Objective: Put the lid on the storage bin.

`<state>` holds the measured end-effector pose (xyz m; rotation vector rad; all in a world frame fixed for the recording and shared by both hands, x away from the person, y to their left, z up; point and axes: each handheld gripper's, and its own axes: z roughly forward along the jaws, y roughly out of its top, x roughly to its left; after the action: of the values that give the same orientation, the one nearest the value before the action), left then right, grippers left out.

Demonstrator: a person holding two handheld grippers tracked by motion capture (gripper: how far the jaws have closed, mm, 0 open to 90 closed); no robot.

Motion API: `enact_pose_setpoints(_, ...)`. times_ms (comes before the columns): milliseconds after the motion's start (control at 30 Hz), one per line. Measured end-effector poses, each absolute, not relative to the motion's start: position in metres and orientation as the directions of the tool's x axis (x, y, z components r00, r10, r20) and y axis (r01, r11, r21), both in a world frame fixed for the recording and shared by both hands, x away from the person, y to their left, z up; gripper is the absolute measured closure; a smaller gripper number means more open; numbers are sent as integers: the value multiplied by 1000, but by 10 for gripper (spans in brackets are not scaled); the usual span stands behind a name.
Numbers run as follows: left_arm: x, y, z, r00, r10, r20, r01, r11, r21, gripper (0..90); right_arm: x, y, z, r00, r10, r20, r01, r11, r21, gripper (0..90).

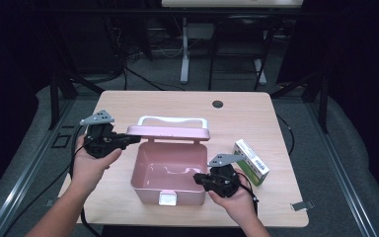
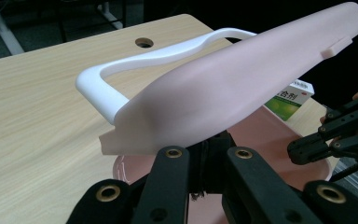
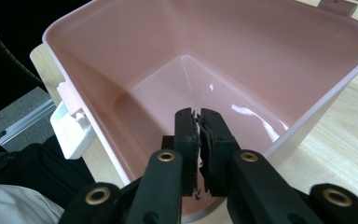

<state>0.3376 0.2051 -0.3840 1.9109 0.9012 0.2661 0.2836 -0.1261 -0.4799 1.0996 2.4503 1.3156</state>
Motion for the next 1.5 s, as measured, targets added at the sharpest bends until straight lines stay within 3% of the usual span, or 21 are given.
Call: enact_pose_setpoints(1500, 355, 203, -378, 681, 709, -184, 480, -243, 843, 900, 286, -123, -487, -720, 664, 203, 546, 360, 756, 900)
